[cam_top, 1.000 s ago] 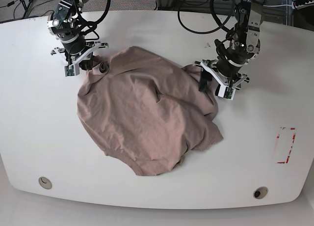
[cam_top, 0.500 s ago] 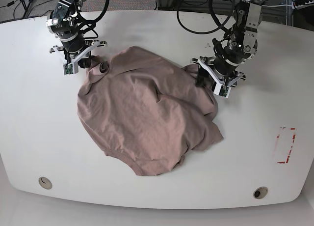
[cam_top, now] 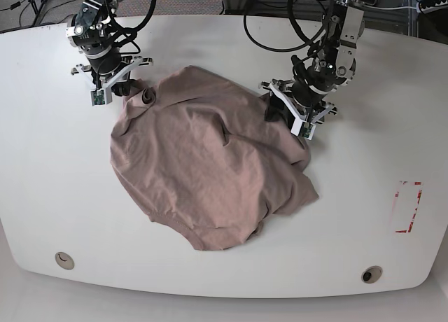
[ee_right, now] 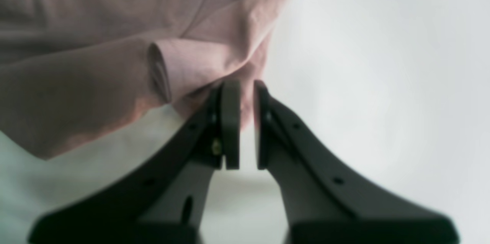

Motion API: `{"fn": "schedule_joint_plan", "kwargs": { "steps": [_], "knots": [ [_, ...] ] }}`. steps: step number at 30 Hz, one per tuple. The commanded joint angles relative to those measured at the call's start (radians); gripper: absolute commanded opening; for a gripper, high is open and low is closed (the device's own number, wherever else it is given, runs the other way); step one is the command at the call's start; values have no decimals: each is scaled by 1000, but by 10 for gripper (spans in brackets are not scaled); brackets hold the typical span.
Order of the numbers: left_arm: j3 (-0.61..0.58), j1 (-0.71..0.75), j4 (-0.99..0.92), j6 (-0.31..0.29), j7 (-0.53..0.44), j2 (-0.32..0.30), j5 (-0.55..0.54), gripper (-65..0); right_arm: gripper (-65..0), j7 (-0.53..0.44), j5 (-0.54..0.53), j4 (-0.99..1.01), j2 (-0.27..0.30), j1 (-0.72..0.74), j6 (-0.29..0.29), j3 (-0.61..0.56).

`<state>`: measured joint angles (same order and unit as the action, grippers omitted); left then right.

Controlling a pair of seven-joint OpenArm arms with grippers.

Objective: Fold the T-shirt properly

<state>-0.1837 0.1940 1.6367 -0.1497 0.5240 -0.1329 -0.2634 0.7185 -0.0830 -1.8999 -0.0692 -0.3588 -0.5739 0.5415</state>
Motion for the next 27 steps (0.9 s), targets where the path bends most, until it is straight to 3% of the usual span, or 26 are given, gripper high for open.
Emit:
{"fn": "schedule_joint_plan", "kwargs": {
  "steps": [1,9,21,25,27],
  "knots": [
    [7,-13,14,-3,-21,9,-10,-319,-594,-14,-9,-19,9,-1,-6,2],
    [86,10,48,-6,-25,-19,-3,-316,-595,-18,-9,-15,5,0,-6,-1],
    [45,18,49,-9,-26,-20,-7,-313,-598,-19,-10,-19,5,0,-11,2],
    [29,19,53,-12,-22,-23,-5,-342,-598,-22,-12,-18,3,2,-11,1],
    [12,17,54,-15,-20,-21,-3,-397,-599,-19,-14,-18,4,0,-10,0]
  ]
}}
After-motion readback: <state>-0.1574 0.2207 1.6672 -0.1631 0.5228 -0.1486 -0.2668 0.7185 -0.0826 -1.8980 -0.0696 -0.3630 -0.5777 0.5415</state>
